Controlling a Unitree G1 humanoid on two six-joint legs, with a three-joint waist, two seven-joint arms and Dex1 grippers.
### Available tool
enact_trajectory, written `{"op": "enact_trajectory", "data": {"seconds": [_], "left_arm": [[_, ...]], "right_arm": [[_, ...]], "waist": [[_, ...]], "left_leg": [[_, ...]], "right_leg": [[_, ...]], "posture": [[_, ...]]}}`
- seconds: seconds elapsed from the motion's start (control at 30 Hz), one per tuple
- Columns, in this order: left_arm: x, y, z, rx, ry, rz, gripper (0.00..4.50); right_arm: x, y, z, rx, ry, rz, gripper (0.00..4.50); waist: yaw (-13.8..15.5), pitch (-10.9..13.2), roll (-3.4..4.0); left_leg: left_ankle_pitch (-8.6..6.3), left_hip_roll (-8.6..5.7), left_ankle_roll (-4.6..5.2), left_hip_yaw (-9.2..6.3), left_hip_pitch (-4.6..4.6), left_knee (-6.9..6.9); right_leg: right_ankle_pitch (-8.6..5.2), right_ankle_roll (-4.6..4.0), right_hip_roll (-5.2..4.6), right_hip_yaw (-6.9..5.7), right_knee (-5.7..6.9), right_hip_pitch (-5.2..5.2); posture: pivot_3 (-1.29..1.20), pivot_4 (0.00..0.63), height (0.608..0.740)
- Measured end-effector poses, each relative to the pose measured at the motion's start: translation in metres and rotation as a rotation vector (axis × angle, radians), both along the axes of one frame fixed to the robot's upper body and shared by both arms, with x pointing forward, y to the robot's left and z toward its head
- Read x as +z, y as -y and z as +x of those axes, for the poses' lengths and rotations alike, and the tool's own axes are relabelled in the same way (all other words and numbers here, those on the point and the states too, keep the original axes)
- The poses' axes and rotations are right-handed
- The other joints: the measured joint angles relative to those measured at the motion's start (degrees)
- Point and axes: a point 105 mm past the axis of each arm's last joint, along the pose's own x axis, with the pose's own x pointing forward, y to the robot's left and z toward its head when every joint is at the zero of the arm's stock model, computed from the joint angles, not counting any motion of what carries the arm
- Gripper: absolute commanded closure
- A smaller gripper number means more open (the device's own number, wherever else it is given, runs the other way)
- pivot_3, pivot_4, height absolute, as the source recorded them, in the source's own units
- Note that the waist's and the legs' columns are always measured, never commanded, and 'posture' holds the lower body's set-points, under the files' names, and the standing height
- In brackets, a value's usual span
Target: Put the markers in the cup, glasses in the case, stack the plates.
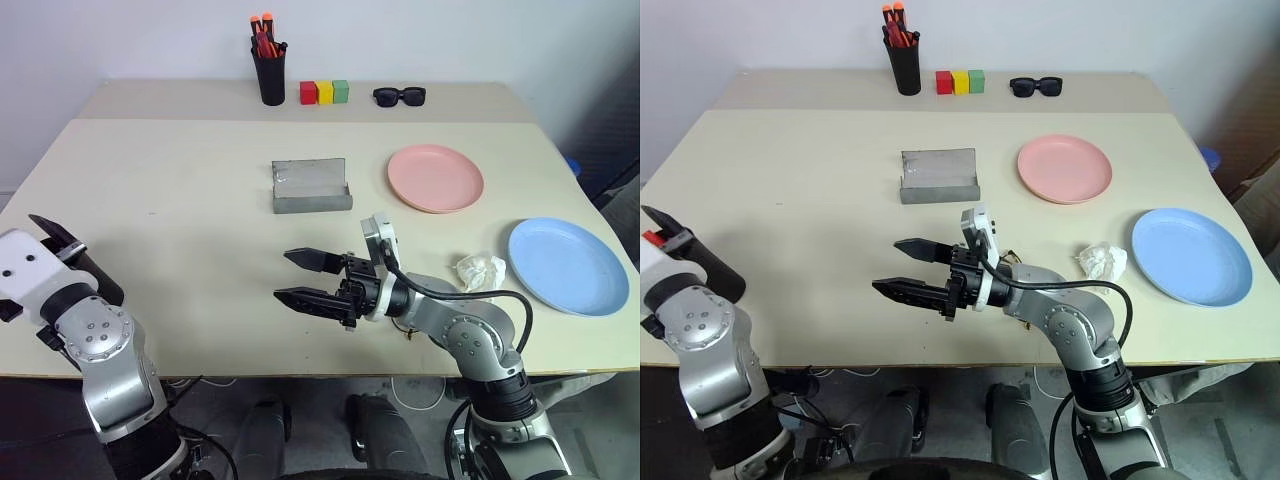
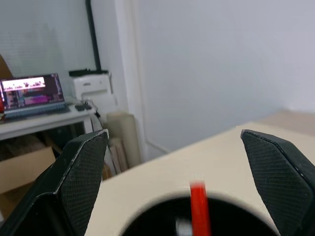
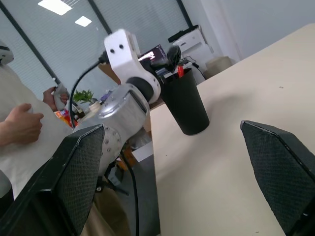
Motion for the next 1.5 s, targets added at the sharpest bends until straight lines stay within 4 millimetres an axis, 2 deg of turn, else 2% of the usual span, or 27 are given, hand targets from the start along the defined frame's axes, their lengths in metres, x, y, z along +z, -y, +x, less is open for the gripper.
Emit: {"op": "enact_trajectory", "data": {"seconds": [0.23, 0.47, 0.63, 0.8, 0.87, 0.93, 1.03, 1.17, 1.3, 1.4, 1.5], "left_arm": [[0.02, 0.008, 0.008, -0.042, 0.033, 0.07, 0.05], [0.028, 0.041, 0.037, -0.255, -0.013, 0.121, 0.05], [0.011, 0.077, 0.081, -0.489, -0.15, 0.08, 0.05], [-0.005, 0.114, 0.137, -0.767, -0.317, 0.058, 0.05], [-0.011, 0.127, 0.149, -0.861, -0.374, 0.079, 0.05], [-0.021, 0.145, 0.168, -1.014, -0.47, 0.093, 0.05], [-0.03, 0.173, 0.184, -1.254, -0.587, 0.117, 0.05], [-0.039, 0.195, 0.193, -1.459, -0.699, 0.141, 0.05], [-0.037, 0.203, 0.201, -1.594, -0.755, 0.136, 0.05], [-0.039, 0.214, 0.2, -1.713, -0.813, 0.165, 0.05], [-0.049, 0.222, 0.195, -1.808, -0.886, 0.209, 0.05]], "right_arm": [[0.001, 0.001, 0.001, -0.005, 0.012, 0.0, 0.0], [0.005, 0.003, 0.005, -0.031, 0.189, -0.067, 0.0], [0.007, -0.001, 0.002, -0.006, 0.252, -0.084, 0.0], [0.008, -0.004, 0.002, 0.0, 0.258, -0.079, 0.0], [0.008, -0.004, 0.002, -0.007, 0.258, -0.079, 0.0], [0.008, -0.002, 0.007, -0.043, 0.261, -0.087, 0.0], [0.008, 0.003, 0.015, -0.108, 0.28, -0.112, 0.0], [0.007, 0.019, 0.027, -0.208, 0.3, -0.156, 0.0], [0.0, 0.037, 0.035, -0.295, 0.298, -0.217, 0.0], [-0.003, 0.049, 0.036, -0.35, 0.3, -0.247, 0.0], [-0.004, 0.062, 0.034, -0.405, 0.319, -0.298, 0.0]], "waist": [[0.0, 0.0, 0.0], [0.1, 0.0, 0.0], [0.0, 0.0, 0.0], [0.0, 0.0, 0.0], [-0.3, 0.0, 0.01], [-0.1, 0.0, 0.02], [0.0, 0.0, 0.04], [-0.1, 0.1, 0.03], [-0.1, 0.1, 0.04], [-0.1, 0.1, 0.06], [-0.1, 0.1, 0.06]], "left_leg": [[0.0, 0.0, 0.0, 0.01, 0.0, 0.0], [0.0, -0.01, 0.0, 0.0, 0.0, 0.0], [0.0, -0.01, 0.0, -0.01, 0.0, 0.0], [0.0, -0.01, 0.0, -0.04, 0.0, -0.02], [-0.02, -0.02, 0.03, 0.0, -0.01, -0.06], [-0.02, -0.02, 0.03, -0.03, -0.03, -0.07], [-0.02, -0.02, 0.03, -0.02, -0.06, -0.07], [-0.02, -0.04, 0.04, 0.01, -0.08, -0.08], [-0.02, -0.03, 0.04, 0.0, -0.09, -0.11], [-0.03, -0.04, 0.06, 0.03, -0.11, -0.11], [-0.05, -0.04, 0.09, 0.04, -0.12, -0.11]], "right_leg": [[0.01, 0.01, 0.0, 0.0, 0.0, 0.0], [0.0, 0.01, 0.0, 0.0, -0.01, 0.0], [0.02, 0.05, 0.02, 0.0, 0.0, 0.0], [0.1, 0.2, 0.03, -0.03, -0.02, 0.0], [0.1, 0.23, 0.01, -0.01, -0.05, -0.03], [0.1, 0.23, 0.05, -0.03, 0.01, -0.1], [0.1, 0.23, 0.03, -0.03, 0.0, -0.11], [0.1, 0.24, -0.02, -0.02, -0.04, -0.11], [0.09, 0.25, -0.01, -0.02, -0.02, -0.14], [0.08, 0.27, -0.02, -0.01, -0.03, -0.14], [0.07, 0.28, -0.02, 0.0, -0.03, -0.15]], "posture": [[0.0, 0.15, 0.74], [0.0, 0.15, 0.74], [0.0, 0.15, 0.74], [0.0, 0.15, 0.74], [0.0, 0.15, 0.74], [0.0, 0.15, 0.74], [0.0, 0.15, 0.74], [0.0, 0.15, 0.74], [0.0, 0.15, 0.74], [0.0, 0.15, 0.74], [0.0, 0.15, 0.74]]}}
